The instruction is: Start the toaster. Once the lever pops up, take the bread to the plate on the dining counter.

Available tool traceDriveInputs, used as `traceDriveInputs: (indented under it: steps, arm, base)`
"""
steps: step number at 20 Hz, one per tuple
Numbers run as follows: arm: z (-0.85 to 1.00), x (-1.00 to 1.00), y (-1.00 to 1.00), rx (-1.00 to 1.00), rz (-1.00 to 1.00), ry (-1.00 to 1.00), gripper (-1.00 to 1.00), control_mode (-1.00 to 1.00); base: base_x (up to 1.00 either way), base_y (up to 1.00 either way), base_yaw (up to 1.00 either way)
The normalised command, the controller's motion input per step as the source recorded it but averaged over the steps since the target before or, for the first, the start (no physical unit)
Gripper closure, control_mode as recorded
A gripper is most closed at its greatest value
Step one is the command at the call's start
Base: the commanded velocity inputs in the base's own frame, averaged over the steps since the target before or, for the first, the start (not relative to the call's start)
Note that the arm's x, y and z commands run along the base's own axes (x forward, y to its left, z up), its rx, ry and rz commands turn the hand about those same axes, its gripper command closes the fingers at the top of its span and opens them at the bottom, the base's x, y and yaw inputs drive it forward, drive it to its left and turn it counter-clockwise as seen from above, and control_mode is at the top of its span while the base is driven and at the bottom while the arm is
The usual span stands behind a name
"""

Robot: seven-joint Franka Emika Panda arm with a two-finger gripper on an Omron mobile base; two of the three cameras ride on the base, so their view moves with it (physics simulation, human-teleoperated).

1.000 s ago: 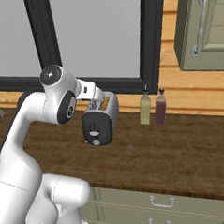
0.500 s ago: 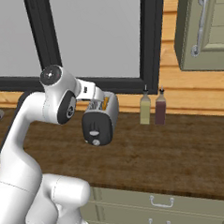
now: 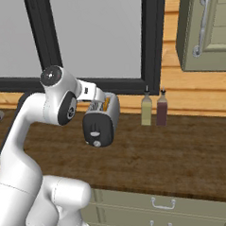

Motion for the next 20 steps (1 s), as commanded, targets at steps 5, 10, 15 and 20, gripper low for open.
traceDriveInputs:
  steps: [5, 10, 15, 20]
  arm:
    - [0.0, 0.0, 0.0, 0.0, 0.0, 0.0, -1.0, -1.0]
    - [0.0, 0.0, 0.0, 0.0, 0.0, 0.0, -1.0, -1.0]
    - [0.0, 0.0, 0.0, 0.0, 0.0, 0.0, -1.0, -1.0]
    - [0.0, 0.0, 0.0, 0.0, 0.0, 0.0, -1.0, -1.0]
  base:
    - [0.0, 0.0, 0.0]
    - [0.0, 0.0, 0.0]
    - [0.0, 0.0, 0.0]
    - [0.0, 0.0, 0.0]
